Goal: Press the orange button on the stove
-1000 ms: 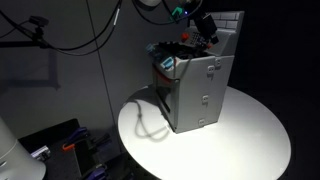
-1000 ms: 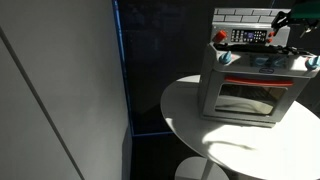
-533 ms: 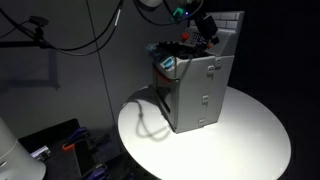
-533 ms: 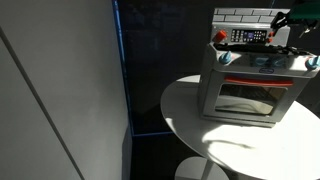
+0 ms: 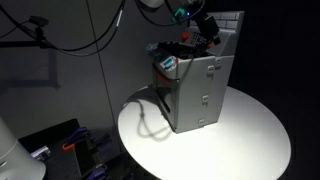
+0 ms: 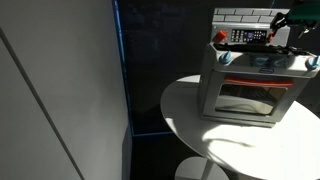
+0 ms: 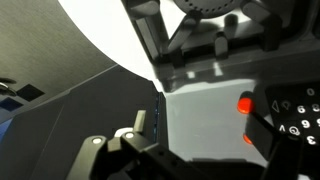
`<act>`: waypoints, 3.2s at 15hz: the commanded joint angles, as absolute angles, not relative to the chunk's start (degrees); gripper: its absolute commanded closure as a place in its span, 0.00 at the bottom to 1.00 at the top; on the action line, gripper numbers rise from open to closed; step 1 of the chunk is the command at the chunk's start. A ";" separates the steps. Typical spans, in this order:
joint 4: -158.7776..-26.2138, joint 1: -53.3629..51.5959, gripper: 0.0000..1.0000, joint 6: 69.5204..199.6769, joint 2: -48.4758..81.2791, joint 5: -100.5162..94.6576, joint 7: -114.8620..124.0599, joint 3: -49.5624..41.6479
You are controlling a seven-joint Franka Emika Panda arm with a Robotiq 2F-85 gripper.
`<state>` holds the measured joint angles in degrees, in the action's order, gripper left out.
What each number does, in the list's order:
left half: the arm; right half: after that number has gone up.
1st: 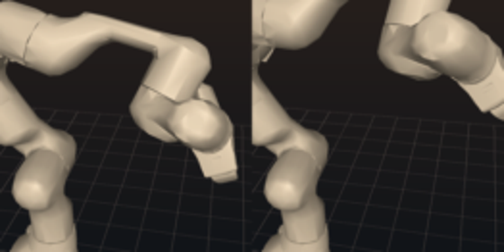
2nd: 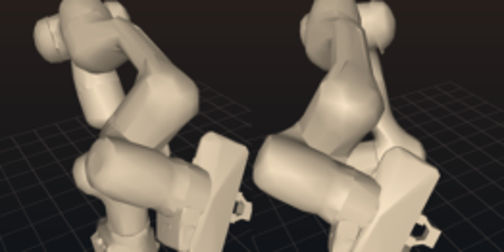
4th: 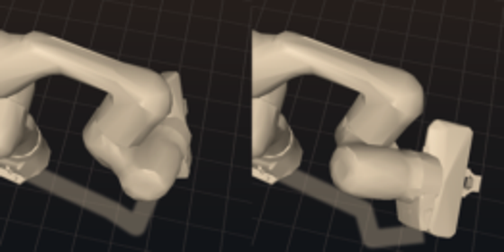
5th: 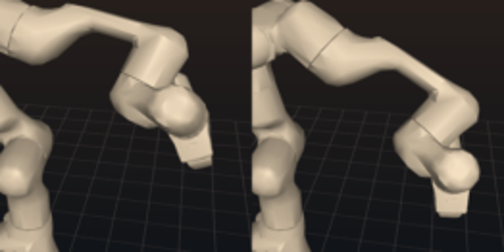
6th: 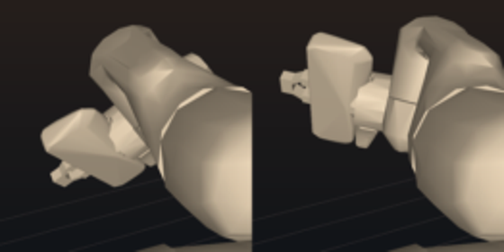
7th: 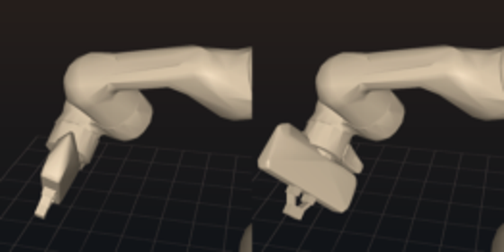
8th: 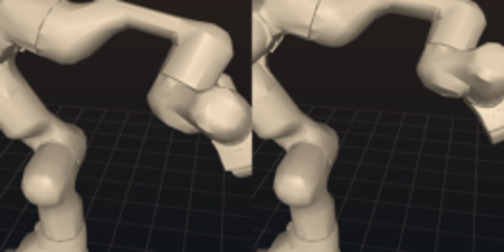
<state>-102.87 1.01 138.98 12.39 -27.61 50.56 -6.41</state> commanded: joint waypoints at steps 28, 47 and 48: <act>-106.84 0.70 0.00 136.16 7.25 -19.56 45.95 -6.36; -108.94 2.43 0.00 107.88 -7.44 -2.61 20.60 -4.56; -108.56 2.42 0.00 105.65 -7.95 -2.69 19.99 -4.48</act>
